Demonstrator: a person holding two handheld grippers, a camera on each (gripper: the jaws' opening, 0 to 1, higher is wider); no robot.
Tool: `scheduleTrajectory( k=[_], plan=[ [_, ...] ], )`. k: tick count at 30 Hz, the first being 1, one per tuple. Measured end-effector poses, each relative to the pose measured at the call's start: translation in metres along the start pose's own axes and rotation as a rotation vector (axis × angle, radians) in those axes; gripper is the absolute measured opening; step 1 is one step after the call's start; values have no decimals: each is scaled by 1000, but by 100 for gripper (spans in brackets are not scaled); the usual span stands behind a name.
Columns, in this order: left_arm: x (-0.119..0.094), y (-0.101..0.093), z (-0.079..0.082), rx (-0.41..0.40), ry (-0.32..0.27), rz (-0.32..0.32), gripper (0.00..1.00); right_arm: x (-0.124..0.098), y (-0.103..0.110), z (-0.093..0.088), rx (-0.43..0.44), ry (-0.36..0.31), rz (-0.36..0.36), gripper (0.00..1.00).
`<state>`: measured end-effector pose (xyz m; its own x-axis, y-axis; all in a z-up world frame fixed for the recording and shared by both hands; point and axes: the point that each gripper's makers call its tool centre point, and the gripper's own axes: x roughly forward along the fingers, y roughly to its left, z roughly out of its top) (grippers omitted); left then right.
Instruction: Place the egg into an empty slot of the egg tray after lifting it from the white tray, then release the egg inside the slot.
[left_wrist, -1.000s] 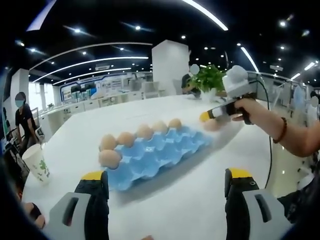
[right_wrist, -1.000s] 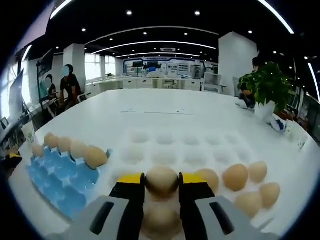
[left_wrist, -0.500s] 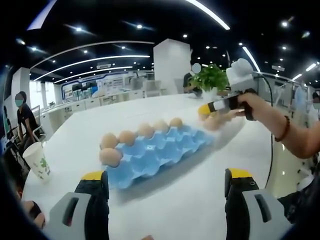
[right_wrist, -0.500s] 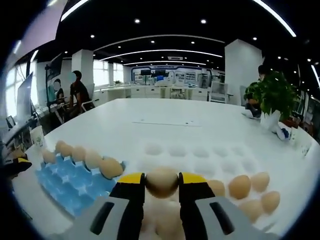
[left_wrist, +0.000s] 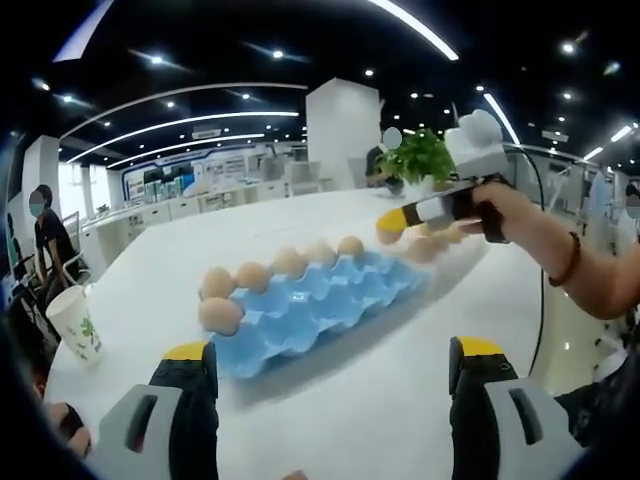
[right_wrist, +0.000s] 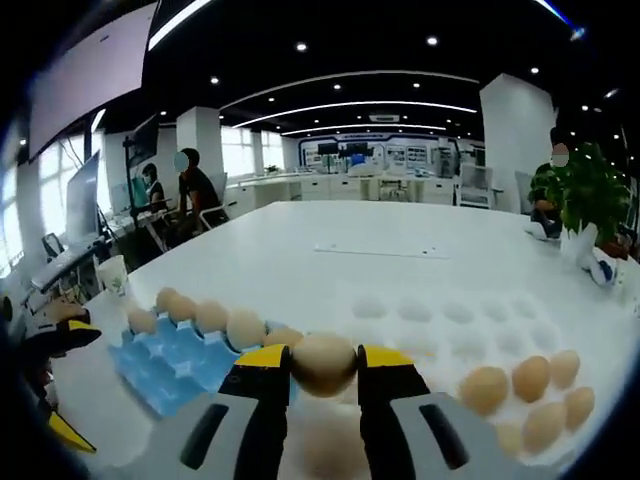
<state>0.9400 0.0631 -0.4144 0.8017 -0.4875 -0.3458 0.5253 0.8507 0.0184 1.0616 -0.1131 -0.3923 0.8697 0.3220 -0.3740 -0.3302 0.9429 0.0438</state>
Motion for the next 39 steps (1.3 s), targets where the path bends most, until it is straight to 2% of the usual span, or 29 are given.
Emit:
scheduleTrajectory(
  k=[8,22,34,39],
  plan=[
    [-4,2,0,-2,-1,7,98,5,20,-1,-22,-1,51,27],
    [-7,-2,-1,-1,-1,9,98,11,65,2,-55,-25,187,27],
    [-10,-1,-7,-6,11,18,98,19,87,-2,-58,-29,255,27],
    [-8,0,-6,-6,9,19,98,22,102,0,-74,-52,309,27]
  ],
)
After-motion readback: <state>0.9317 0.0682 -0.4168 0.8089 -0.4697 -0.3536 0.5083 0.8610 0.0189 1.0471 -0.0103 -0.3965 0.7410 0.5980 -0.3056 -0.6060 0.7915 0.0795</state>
